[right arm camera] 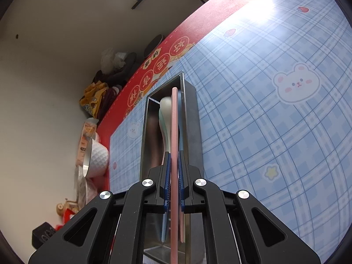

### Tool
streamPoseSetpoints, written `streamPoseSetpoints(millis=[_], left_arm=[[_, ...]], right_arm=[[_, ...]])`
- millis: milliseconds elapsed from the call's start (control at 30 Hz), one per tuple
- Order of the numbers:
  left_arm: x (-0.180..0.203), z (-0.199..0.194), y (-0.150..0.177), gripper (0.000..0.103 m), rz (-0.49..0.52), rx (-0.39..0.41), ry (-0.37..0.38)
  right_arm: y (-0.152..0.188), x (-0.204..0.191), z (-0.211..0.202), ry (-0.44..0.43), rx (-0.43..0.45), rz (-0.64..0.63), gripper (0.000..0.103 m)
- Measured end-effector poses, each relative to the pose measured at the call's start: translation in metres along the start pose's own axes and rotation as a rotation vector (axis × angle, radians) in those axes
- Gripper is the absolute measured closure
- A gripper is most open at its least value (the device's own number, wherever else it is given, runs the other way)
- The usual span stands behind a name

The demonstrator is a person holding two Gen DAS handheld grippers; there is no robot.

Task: Organize utensils
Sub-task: 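Lower the pink chopstick into the steel tray with the right tool and release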

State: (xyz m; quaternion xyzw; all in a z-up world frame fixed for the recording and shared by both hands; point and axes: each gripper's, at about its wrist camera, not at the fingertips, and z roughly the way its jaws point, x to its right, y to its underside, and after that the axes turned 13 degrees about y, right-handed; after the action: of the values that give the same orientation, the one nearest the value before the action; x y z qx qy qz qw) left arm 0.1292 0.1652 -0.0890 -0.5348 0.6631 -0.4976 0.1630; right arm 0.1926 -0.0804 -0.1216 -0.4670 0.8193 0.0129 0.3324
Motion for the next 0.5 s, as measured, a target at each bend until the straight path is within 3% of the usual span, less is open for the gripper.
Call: streamPoseSetpoints(millis=[500], left_arm=[[-0.001,0.003,0.0,0.006,-0.01,-0.01,0.011]], right_arm=[[0.007,-0.008,0.014,0.006,-0.032,0.076,0.096]])
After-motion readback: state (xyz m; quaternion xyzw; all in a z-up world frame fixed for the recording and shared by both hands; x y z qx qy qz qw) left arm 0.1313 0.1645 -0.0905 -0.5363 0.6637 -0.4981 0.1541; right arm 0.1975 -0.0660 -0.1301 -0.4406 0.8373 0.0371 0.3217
